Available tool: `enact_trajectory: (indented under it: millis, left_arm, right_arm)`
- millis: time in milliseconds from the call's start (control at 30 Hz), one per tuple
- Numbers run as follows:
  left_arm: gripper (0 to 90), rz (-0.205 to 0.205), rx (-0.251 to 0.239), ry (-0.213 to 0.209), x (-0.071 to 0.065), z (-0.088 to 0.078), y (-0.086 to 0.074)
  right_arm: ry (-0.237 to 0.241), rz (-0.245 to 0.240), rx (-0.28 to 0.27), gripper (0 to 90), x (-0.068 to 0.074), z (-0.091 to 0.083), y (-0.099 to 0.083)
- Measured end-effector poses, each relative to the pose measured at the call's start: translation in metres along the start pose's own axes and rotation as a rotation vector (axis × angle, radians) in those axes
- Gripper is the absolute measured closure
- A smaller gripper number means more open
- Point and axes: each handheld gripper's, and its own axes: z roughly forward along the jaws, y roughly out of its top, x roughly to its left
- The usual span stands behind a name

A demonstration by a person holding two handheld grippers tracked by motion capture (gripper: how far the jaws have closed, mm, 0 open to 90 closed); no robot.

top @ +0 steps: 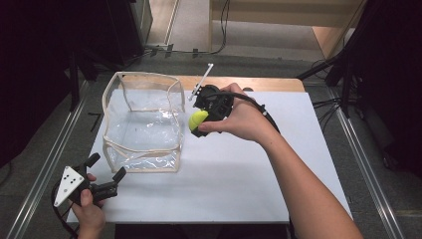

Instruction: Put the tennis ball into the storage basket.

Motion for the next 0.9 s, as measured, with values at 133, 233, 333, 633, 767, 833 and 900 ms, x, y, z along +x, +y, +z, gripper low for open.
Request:
enact_trajectory:
  millis: [133,233,333,633,767,833,900]
  left_arm:
    - [0.0,-0.002,-0.002,-0.001,0.000,0.000,0.000]
    - [0.0,-0.002,-0.002,-0.001,0.000,0.000,0.000]
    - [0.0,-0.002,-0.002,-0.002,0.000,0.000,0.000]
    - [0.0,-0.004,-0.004,-0.003,0.000,0.000,0.000]
    - [0.0,-0.004,-0.004,-0.003,0.000,0.000,0.000]
    - [0.0,-0.004,-0.004,-0.002,0.000,0.000,0.000]
    - [0.0,-0.005,-0.004,-0.003,0.000,0.000,0.000]
  right_arm:
    - [0.001,-0.001,-0.006,23.6,0.004,-0.002,0.006]
    - [0.001,-0.013,-0.004,23.6,0.006,-0.003,0.010]
    - [0.003,-0.023,-0.012,23.6,0.007,-0.003,0.014]
    - [0.011,-0.035,-0.019,23.6,0.011,-0.005,0.022]
    - [0.015,-0.040,-0.023,23.6,0.014,-0.005,0.026]
    - [0.012,-0.045,-0.025,23.6,0.015,-0.006,0.028]
    - [0.015,-0.045,-0.024,23.6,0.017,-0.006,0.030]
